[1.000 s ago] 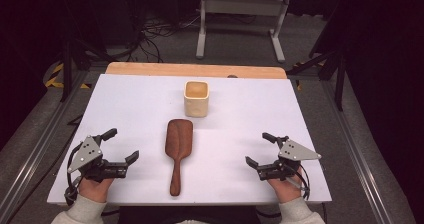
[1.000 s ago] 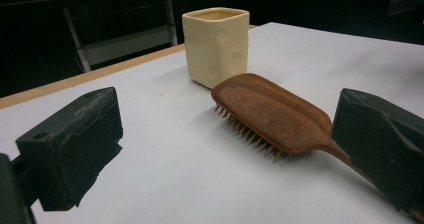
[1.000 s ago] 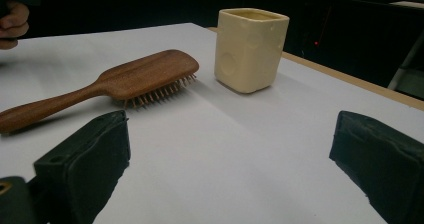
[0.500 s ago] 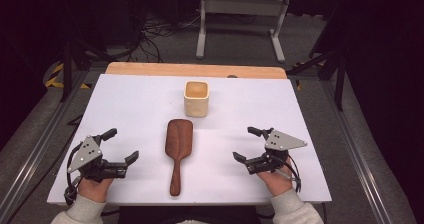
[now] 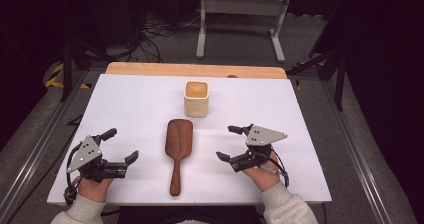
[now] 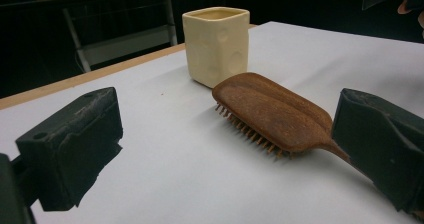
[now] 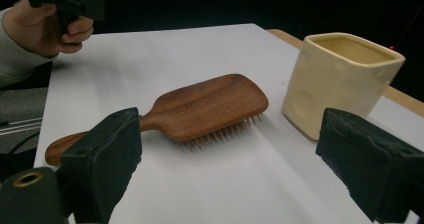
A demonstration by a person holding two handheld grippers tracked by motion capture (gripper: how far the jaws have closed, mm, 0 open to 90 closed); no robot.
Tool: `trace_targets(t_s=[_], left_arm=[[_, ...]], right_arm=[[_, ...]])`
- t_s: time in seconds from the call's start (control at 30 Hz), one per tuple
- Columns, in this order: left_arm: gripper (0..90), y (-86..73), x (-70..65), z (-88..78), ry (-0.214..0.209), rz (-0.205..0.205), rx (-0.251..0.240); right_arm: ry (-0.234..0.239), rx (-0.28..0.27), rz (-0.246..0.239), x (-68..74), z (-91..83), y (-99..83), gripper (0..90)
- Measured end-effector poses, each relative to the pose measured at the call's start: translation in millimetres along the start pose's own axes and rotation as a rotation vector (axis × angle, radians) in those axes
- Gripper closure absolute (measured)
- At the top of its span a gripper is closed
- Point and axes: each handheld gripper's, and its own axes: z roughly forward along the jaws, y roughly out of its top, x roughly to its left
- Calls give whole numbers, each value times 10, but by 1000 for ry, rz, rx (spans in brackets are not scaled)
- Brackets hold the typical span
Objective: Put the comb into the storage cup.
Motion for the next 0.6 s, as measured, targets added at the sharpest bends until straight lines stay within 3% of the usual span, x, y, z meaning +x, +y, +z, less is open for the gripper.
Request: trace_targets(t_s=[0.6], left_arm=[[10,-2,8,-4,0,-2,2]], right_arm=[[116,11,-56,136,429,281,122]])
